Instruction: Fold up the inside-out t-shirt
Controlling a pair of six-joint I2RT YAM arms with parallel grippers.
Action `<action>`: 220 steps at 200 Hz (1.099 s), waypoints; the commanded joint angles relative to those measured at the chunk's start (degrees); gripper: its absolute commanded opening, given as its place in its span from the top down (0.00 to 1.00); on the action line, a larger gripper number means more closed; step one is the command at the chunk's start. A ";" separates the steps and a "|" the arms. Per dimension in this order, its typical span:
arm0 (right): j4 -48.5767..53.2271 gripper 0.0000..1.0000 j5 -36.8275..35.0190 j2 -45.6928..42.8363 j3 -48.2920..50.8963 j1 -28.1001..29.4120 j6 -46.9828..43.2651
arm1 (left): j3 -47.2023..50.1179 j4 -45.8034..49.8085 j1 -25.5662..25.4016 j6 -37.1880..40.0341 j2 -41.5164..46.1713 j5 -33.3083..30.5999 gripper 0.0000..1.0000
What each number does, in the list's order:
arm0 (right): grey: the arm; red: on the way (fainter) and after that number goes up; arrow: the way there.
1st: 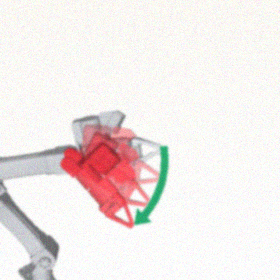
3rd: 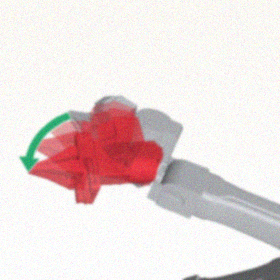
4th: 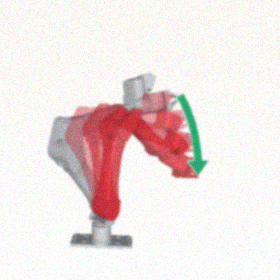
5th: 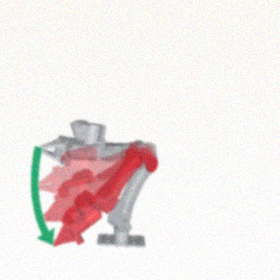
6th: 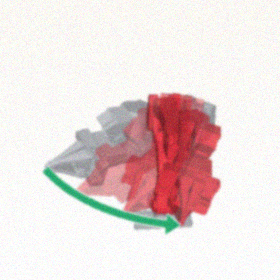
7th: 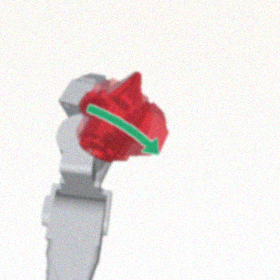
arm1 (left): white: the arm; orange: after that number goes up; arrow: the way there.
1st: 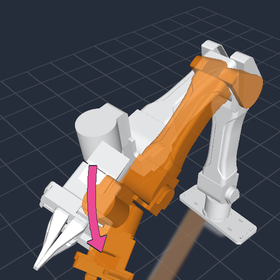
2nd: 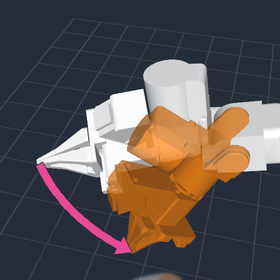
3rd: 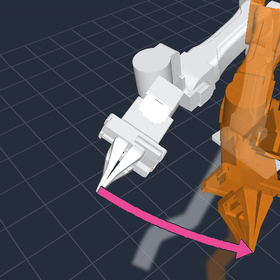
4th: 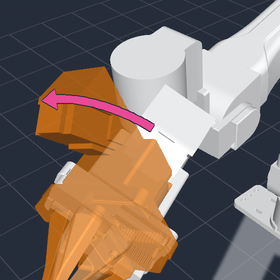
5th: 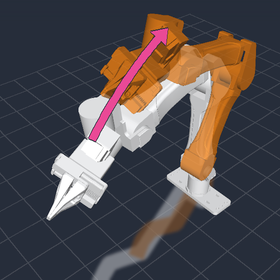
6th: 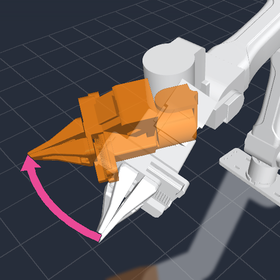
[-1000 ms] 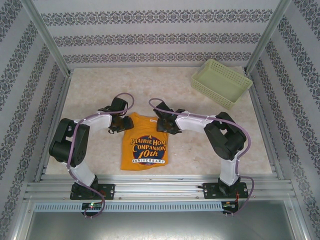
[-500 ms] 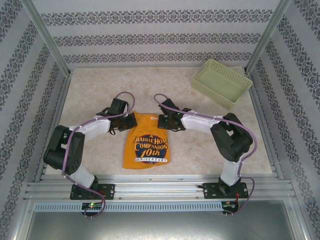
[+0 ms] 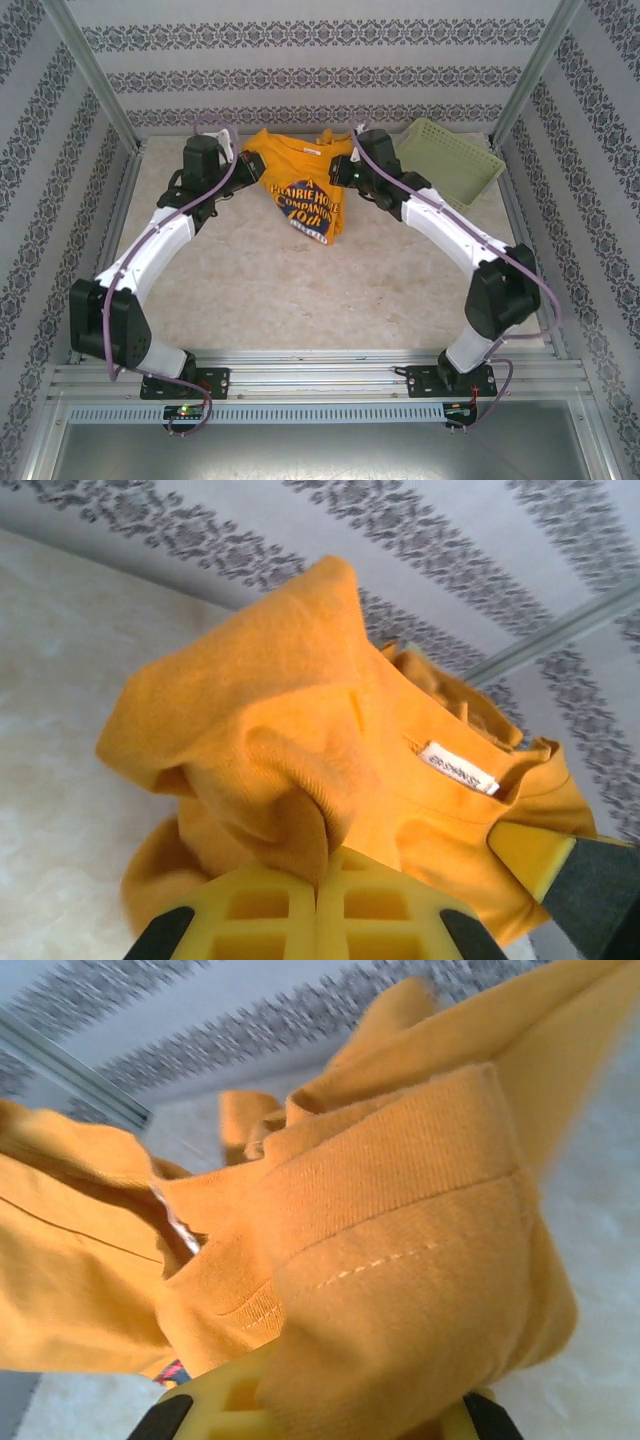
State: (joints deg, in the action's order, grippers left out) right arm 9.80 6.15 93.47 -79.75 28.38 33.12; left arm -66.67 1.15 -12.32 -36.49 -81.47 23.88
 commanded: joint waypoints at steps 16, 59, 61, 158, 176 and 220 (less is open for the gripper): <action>-10.00 1.00 3.94 -7.43 17.95 1.92 -0.51 | 21.53 -7.67 -3.90 -2.55 12.51 4.61 1.00; -13.71 1.00 3.14 -12.42 32.82 6.26 2.61 | 36.34 -3.61 -12.22 -3.28 25.32 2.24 1.00; -13.50 1.00 3.22 -12.54 32.92 6.38 2.75 | 36.28 -3.17 -12.27 -3.38 25.82 2.16 1.00; -6.87 1.00 3.23 -20.66 27.47 19.38 2.42 | 23.75 9.89 -14.19 1.94 44.34 2.32 0.94; -5.21 1.00 -2.07 -22.56 31.49 18.46 5.81 | 24.80 9.44 -14.17 0.84 44.31 1.86 0.92; -9.75 1.00 -2.29 -15.68 42.10 10.27 9.82 | 25.85 1.97 -14.57 0.13 23.08 2.37 0.93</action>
State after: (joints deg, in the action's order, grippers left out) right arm 2.61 5.34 72.64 -42.74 42.98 39.38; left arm -41.98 5.32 -26.26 -36.51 -47.46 27.46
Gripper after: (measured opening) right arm 0.055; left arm 0.076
